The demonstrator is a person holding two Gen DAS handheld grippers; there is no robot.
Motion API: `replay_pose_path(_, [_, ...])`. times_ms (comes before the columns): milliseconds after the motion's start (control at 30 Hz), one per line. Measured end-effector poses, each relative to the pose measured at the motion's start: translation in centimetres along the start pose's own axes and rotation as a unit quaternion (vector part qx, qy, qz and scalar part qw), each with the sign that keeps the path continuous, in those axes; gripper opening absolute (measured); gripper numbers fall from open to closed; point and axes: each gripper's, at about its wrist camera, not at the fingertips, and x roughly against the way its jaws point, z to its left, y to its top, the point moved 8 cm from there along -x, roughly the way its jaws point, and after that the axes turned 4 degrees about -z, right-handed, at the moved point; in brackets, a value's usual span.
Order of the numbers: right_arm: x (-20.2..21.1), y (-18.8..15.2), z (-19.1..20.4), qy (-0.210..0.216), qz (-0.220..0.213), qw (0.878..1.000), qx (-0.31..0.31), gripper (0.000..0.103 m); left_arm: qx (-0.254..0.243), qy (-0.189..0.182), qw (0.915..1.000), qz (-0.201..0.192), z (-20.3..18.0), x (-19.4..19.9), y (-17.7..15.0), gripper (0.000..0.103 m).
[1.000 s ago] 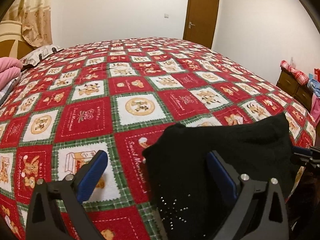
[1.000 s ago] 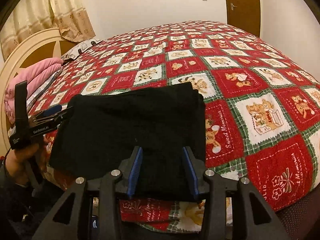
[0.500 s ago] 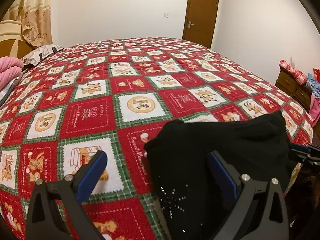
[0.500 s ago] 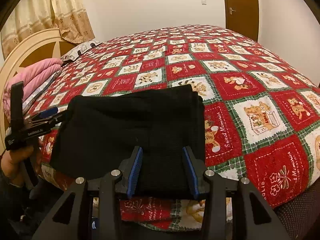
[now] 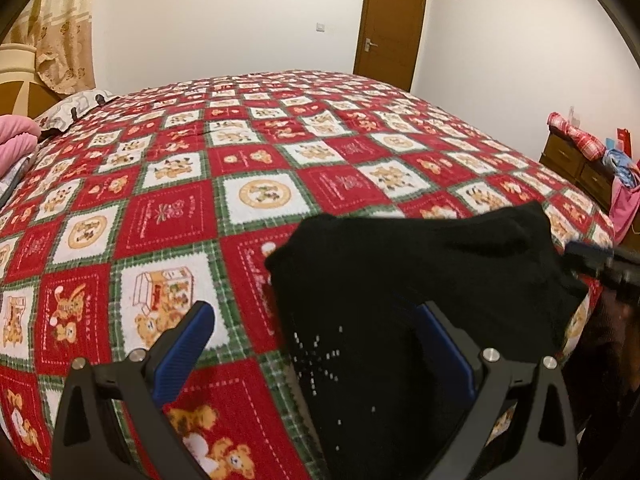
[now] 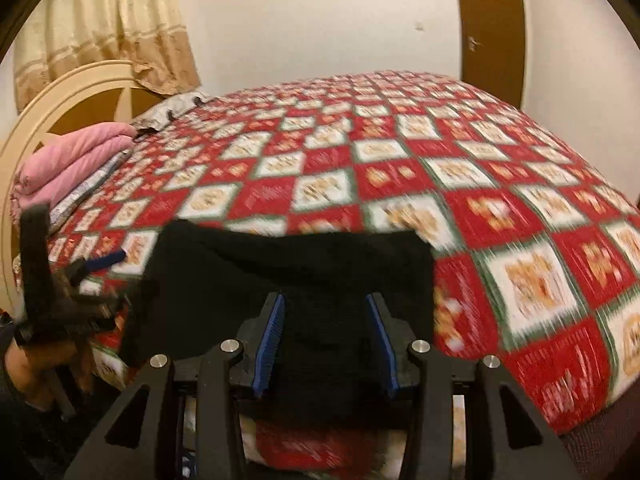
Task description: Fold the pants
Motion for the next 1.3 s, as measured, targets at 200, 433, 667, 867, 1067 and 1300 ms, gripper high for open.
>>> replay_pose_path(200, [-3.4, 3.5, 7.0, 0.065, -0.007, 0.997, 0.051, 0.05, -0.003, 0.0, 1.0, 0.009, -0.1, 0.3, -1.2, 0.103])
replay_pose_path(433, [-8.2, 3.3, 11.9, 0.095, 0.031, 0.991, 0.087, 0.052, -0.001, -0.002, 0.9998, 0.018, -0.1, 0.0, -2.1, 0.103])
replay_pose_path(667, [-12.1, 1.5, 10.5, 0.085, 0.079, 0.991, 0.061, 0.055, 0.005, -0.005, 0.9998, 0.021, -0.1, -0.3, -2.5, 0.103])
replay_pose_path(867, [-8.8, 2.2, 8.6, 0.069, 0.049, 0.994, 0.067, 0.055, 0.007, -0.008, 0.9997, 0.02, -0.1, -0.4, -2.6, 0.103])
replay_pose_path(1067, [-4.5, 1.3, 0.2, -0.002, 0.028, 0.999, 0.026, 0.057, 0.021, -0.025, 0.9992, 0.021, -0.5, -0.9, -2.6, 0.103])
replay_pose_path(1300, [-2.3, -1.4, -7.8, -0.033, 0.034, 0.996, -0.072, 0.065, 0.012, -0.05, 0.9986, 0.011, -1.8, -1.8, -2.0, 0.103])
